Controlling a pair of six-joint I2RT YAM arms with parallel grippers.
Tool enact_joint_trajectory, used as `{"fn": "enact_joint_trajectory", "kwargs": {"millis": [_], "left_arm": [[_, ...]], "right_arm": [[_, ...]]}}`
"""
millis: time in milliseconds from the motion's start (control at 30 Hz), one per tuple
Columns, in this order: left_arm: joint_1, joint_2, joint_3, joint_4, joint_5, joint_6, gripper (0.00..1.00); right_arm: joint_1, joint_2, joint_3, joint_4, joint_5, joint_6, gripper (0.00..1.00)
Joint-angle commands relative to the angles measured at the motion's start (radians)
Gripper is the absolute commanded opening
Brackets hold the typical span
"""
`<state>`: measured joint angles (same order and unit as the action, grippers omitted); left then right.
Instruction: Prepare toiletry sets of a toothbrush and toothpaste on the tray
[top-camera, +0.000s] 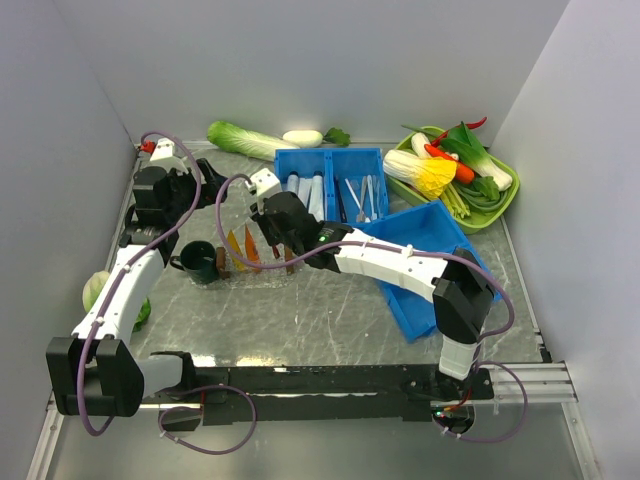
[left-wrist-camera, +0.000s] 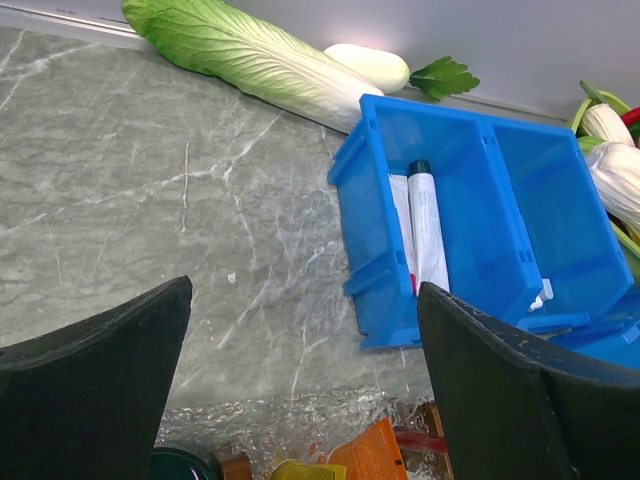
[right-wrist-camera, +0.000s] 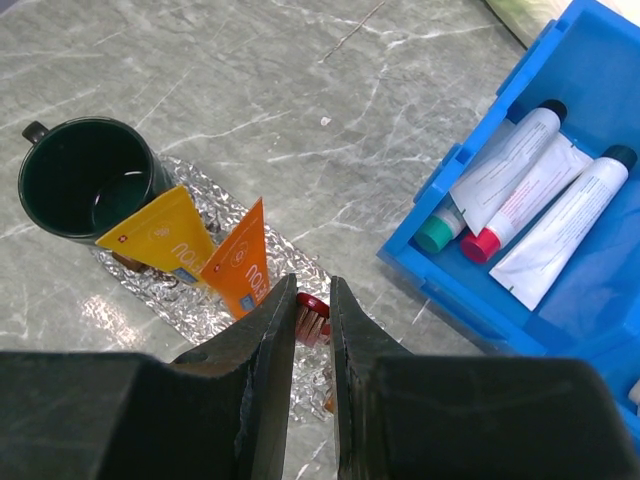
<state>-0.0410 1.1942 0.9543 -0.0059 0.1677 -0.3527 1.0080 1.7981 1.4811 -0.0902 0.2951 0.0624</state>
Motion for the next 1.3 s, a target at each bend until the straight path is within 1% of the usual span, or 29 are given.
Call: {"fn": "enact_joint_trajectory", "kwargs": {"millis": [0, 233, 367, 433, 500, 567, 633, 667, 800, 900, 967, 1100, 1267], "left_arm": [[-0.005, 0.001, 0.044, 0.024, 0.004, 0.008, 0.99], [-0.005, 0.045, 0.063, -0.014, -0.053, 0.034, 0.99], [-0.007, 0.105, 0.121, -0.034, -0.076, 0.020, 0.99], [-0.007, 0.136, 0.135, -0.017, -0.105, 0.009, 0.99], [-0.008, 0.163, 0.162, 0.026, -0.141, 0.020, 0.99], [-0.008, 0.197, 0.213, 0.021, -0.164, 0.040, 0.99], [-0.007, 0.208, 0.227, 0.030, -0.163, 0.053, 0.99], [-0.007, 0.205, 0.213, 0.043, -0.204, 0.063, 0.99], [-0.007, 0.177, 0.167, 0.096, -0.237, 0.081, 0.98], [-0.007, 0.165, 0.162, 0.089, -0.218, 0.095, 0.98], [-0.007, 0.134, 0.140, 0.090, -0.221, 0.101, 0.97], [-0.005, 0.078, 0.081, 0.078, -0.203, 0.090, 0.96], [-0.005, 0.015, 0.038, 0.009, -0.122, 0.077, 0.96]], "right_arm": [[0.003, -0.019, 0.030, 0.006, -0.013, 0.034, 0.00], [-0.037, -0.060, 0.004, -0.003, -0.099, 0.050, 0.00], [-0.112, -0.088, 0.024, -0.013, -0.181, 0.073, 0.00], [-0.134, -0.095, 0.045, -0.011, -0.206, 0.056, 0.00], [-0.167, -0.082, 0.077, -0.064, -0.237, 0.048, 0.00], [-0.189, -0.071, 0.126, -0.106, -0.269, 0.053, 0.00], [-0.203, -0.068, 0.146, -0.144, -0.269, 0.037, 0.00], [-0.203, -0.068, 0.153, -0.155, -0.266, 0.031, 0.00], [-0.203, -0.063, 0.182, -0.168, -0.287, 0.042, 0.00], [-0.203, -0.052, 0.209, -0.177, -0.289, 0.042, 0.00], [-0.201, -0.054, 0.200, -0.154, -0.318, 0.040, 0.00], [-0.174, -0.083, 0.141, -0.105, -0.321, 0.010, 0.00], [-0.118, -0.097, 0.042, -0.008, -0.258, -0.038, 0.00]]}}
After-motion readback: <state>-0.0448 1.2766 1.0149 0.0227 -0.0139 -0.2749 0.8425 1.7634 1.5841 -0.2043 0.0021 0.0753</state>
